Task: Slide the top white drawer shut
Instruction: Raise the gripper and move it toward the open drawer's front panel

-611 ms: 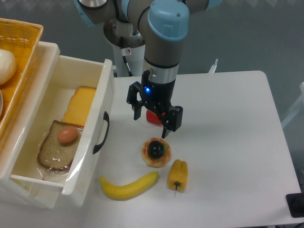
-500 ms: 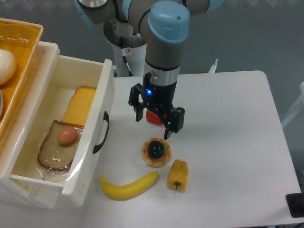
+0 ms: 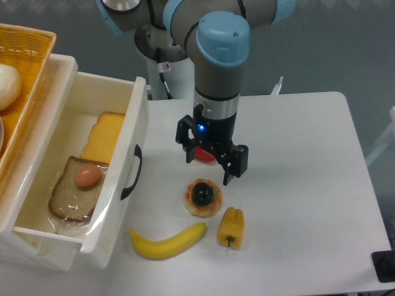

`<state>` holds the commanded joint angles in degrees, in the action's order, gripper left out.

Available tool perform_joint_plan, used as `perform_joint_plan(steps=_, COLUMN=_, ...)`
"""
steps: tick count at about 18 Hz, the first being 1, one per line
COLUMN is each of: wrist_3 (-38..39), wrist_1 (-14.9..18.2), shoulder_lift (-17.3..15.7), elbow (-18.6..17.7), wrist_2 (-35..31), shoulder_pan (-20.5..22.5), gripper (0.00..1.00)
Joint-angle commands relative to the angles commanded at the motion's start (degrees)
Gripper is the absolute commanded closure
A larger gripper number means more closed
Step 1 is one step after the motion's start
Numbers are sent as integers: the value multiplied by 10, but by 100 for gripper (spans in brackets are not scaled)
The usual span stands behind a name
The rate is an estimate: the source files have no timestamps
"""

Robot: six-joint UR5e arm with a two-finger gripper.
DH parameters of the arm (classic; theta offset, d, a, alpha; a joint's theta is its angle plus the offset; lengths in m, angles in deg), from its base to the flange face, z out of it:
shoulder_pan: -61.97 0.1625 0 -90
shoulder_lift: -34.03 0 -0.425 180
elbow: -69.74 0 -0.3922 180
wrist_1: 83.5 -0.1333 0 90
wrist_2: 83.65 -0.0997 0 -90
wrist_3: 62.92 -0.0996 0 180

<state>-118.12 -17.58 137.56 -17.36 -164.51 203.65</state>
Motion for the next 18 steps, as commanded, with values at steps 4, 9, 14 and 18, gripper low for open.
perform_joint_plan(steps=4, wrist_3=16, wrist_1=-3, shoulder_lift=5, elbow=-9, wrist_2=-46, shoulder_pan=-2, gripper=0)
perform_joint_plan(steps=9, wrist_3=90, wrist_1=-3, shoulder_lift=10, elbow=-15, wrist_2=-62, shoulder_pan=-4, gripper=0)
perform_joint_plan(steps=14, wrist_3=134, wrist_1=-3, shoulder_lift=13, elbow=-52, wrist_2=-62, shoulder_pan=-19, gripper=0)
perform_joint_plan(steps=18, wrist_3=158, wrist_1=-2, shoulder_lift=13, elbow=-64, wrist_2=-61, shoulder_pan=-26, gripper=0)
